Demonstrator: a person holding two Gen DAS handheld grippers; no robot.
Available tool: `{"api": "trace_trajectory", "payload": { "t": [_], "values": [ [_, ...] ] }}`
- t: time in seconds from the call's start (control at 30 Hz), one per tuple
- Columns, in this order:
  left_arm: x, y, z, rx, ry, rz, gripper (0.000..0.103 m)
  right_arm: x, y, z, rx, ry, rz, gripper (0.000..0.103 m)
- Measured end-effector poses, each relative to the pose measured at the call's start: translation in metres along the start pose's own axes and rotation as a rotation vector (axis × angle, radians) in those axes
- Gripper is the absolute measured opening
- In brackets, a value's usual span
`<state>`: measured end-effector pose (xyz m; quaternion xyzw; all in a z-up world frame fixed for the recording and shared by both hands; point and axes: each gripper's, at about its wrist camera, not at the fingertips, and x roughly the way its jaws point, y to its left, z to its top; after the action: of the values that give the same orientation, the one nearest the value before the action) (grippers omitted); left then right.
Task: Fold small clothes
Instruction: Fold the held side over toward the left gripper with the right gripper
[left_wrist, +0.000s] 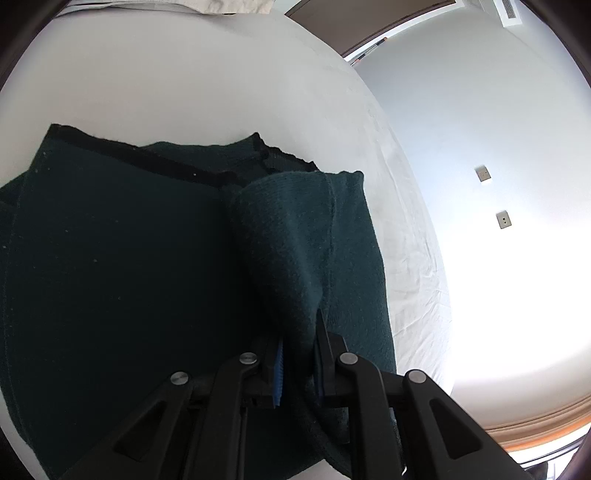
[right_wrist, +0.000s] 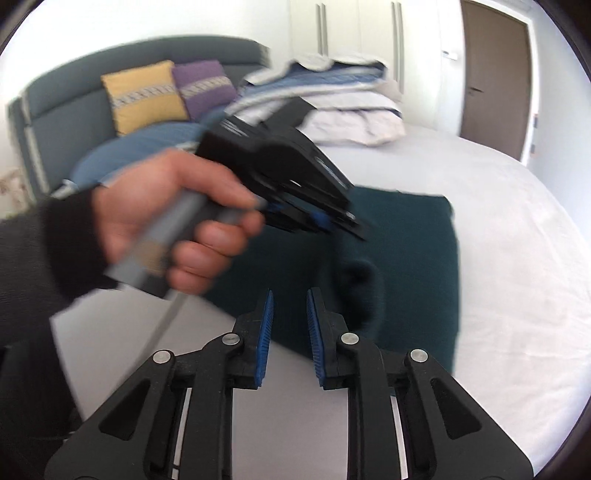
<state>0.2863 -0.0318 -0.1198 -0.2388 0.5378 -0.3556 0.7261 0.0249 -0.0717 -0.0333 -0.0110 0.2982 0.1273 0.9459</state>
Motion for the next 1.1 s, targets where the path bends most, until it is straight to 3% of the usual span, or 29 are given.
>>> {"api": "trace_trajectory", "payload": {
  "t": [0.2, 0.33, 0.5, 0.6, 0.77, 0.9, 0.97, 1.1],
  "values": [
    [-0.033, 0.022, 0.004, 0.006, -0.033, 0.014, 0.013, -0.036, -0.046, -0.005, 0.180, -0.017, -0.003, 0.019],
    [-0.057, 0.041, 0.012, 0.023, -0.040, 0.045, 0.013, -0.038, -0.070, -0.024, 0.200, 0.057, -0.055, 0.019],
    [-0.075, 0.069, 0.027, 0.026, 0.000, 0.087, 0.013, -0.033, -0.080, -0.033, 0.199, 0.088, -0.023, 0.019],
    [-0.072, 0.084, 0.032, 0.019, 0.038, 0.103, 0.013, -0.010, -0.088, -0.025, 0.187, 0.092, 0.001, 0.019],
    [-0.066, 0.096, 0.034, 0.024, 0.062, 0.090, 0.014, 0.032, -0.090, -0.009, 0.158, 0.131, 0.000, 0.020],
    [-0.064, 0.102, 0.038, 0.027, 0.063, 0.068, 0.014, 0.066, -0.072, 0.002, 0.191, 0.195, 0.081, 0.020],
    [-0.066, 0.106, 0.039, 0.024, 0.066, 0.056, 0.014, 0.072, -0.056, 0.003, 0.142, 0.185, 0.120, 0.020],
    [-0.070, 0.121, 0.037, 0.017, 0.068, 0.036, 0.014, 0.093, -0.021, 0.008, 0.033, 0.192, 0.116, 0.020]
  ]
}}
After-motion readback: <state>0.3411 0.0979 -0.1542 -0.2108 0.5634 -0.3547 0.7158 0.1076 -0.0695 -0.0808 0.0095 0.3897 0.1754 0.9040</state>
